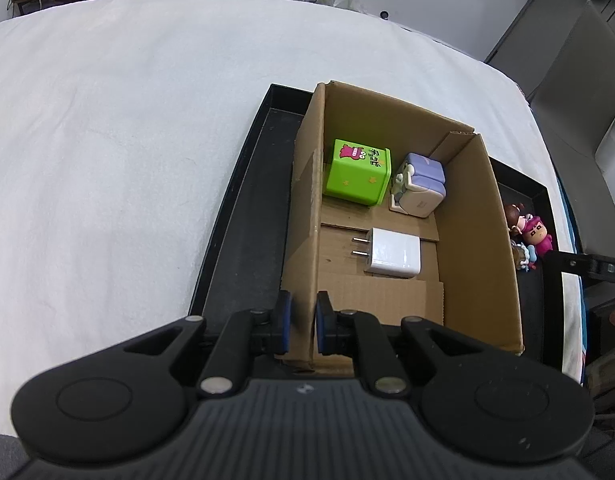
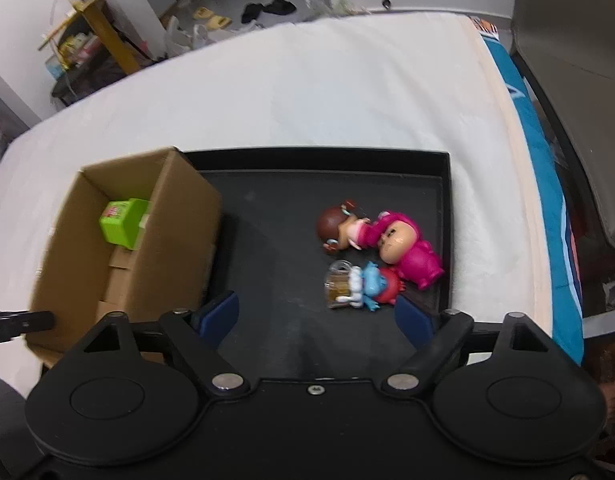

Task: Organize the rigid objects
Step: 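Withdraw the right gripper and move it toward the glass jar, then close the right gripper on the glass jar with the blue doll, then lift the jar and blue doll and carry them over the box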

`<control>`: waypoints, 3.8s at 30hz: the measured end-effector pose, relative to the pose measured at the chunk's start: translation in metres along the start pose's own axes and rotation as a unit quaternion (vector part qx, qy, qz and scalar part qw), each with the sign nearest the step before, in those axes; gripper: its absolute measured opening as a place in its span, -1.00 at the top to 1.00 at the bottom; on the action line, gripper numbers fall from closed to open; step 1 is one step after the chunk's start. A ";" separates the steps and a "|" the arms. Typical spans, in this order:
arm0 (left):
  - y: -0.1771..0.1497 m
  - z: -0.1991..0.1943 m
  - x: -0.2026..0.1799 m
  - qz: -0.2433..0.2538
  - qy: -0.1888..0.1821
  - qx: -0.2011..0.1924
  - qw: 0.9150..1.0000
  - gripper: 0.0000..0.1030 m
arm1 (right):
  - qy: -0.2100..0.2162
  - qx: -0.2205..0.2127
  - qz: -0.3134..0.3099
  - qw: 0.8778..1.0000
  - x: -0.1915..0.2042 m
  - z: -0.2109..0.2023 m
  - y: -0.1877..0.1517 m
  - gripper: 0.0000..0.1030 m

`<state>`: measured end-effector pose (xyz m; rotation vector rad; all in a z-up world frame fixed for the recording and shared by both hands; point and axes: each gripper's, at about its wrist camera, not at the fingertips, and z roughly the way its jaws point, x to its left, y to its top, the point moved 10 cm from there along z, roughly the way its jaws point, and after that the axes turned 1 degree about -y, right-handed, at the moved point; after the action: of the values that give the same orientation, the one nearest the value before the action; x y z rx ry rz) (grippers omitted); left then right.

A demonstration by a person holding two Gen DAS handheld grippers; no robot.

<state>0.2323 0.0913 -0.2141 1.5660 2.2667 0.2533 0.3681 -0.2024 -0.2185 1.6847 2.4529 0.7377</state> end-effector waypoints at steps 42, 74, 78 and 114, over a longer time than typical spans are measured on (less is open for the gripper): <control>0.000 0.002 0.000 0.008 0.006 0.000 1.000 0.79 | -0.069 0.007 -0.016 0.997 -0.004 0.037 0.001 -0.45; 0.000 0.002 -0.001 0.009 0.007 -0.001 1.000 0.80 | -0.085 0.060 -0.050 0.993 0.017 0.066 -0.026 -0.16; 0.000 0.002 -0.001 0.008 0.008 -0.001 1.000 0.80 | -0.085 0.066 -0.063 0.992 0.022 0.062 -0.034 -0.17; 0.000 0.003 -0.002 0.015 0.014 -0.001 1.000 0.80 | -0.039 0.024 -0.033 0.998 0.029 0.024 -0.015 -0.14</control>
<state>0.2343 0.0890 -0.2159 1.6048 2.2647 0.2867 0.3513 -0.1726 -0.2402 1.6076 2.4792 0.5982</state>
